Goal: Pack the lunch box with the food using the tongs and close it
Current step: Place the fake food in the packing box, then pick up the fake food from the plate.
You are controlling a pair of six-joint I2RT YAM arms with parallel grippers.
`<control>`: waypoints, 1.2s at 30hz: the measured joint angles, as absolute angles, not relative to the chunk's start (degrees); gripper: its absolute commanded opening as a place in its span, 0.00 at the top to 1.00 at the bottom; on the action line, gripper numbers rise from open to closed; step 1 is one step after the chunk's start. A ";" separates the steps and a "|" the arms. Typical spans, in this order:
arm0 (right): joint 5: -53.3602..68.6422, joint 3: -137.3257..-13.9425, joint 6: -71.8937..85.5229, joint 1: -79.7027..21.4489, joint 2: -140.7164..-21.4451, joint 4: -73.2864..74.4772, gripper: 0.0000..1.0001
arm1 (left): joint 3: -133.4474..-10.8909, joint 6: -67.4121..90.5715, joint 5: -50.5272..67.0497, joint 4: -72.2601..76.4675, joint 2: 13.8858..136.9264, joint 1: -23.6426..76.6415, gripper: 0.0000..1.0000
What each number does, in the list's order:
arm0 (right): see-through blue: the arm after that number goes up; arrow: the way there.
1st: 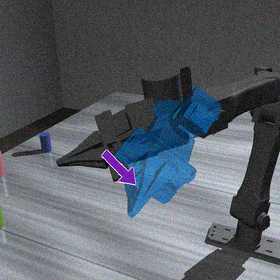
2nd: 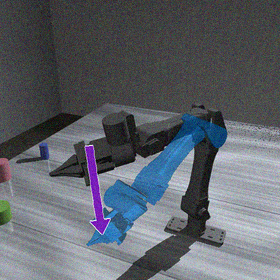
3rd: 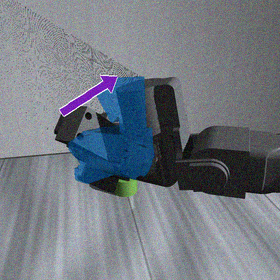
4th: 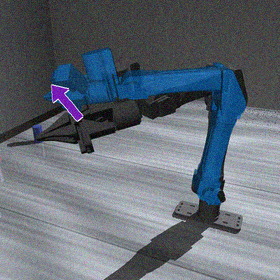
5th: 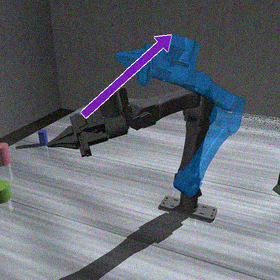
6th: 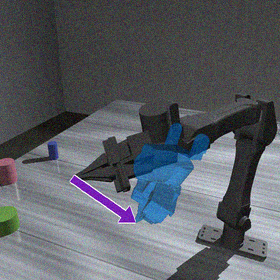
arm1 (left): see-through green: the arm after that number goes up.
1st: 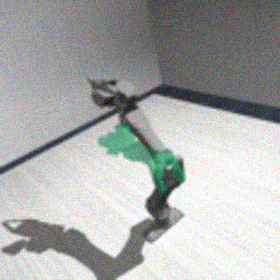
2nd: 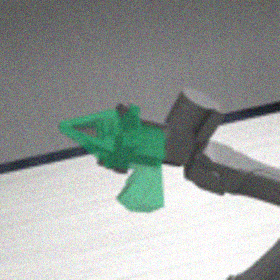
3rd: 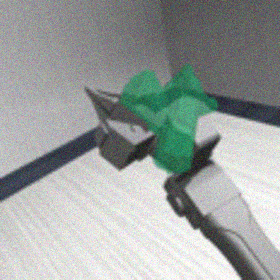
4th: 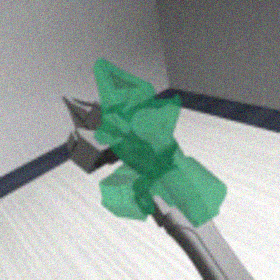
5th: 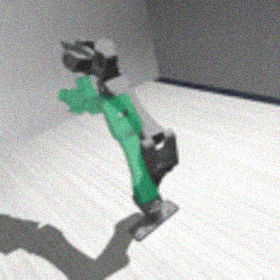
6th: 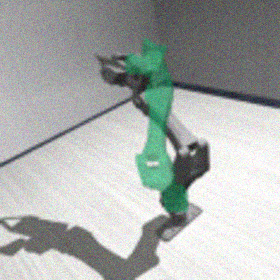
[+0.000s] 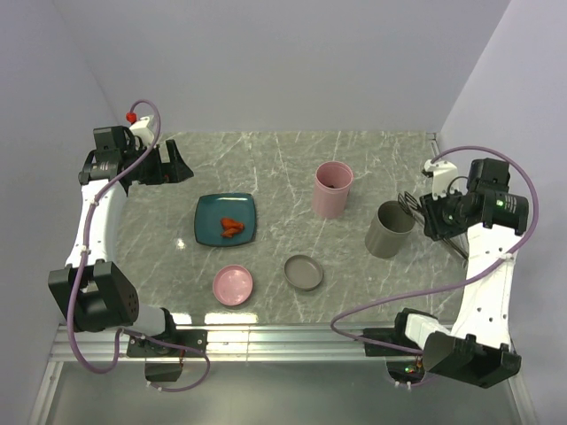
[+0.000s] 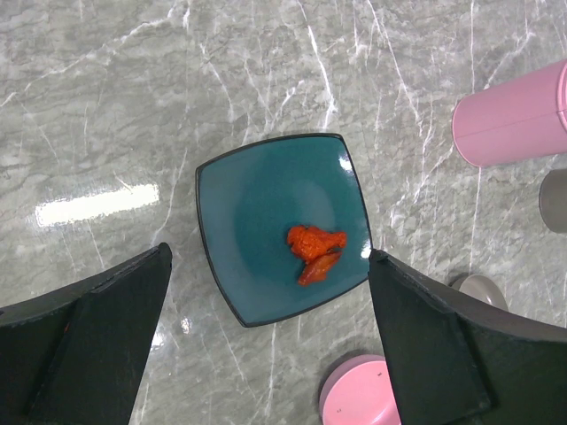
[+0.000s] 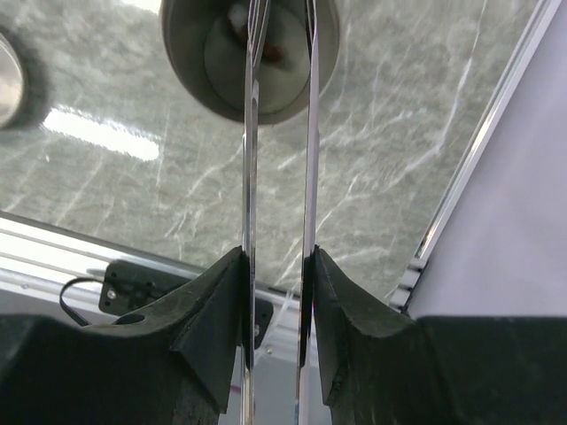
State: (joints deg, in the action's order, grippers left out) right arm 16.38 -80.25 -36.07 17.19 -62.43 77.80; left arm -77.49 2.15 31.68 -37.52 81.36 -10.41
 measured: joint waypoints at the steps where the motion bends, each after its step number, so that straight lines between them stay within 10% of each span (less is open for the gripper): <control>1: 16.67 -81.01 -36.10 17.19 -62.87 77.89 0.58 | -77.49 2.15 31.68 -37.52 81.36 -10.44 0.01; 36: 24.64 -101.65 -22.41 -40.56 -94.78 61.60 0.49 | -77.32 3.31 42.87 -37.47 81.97 -13.43 0.01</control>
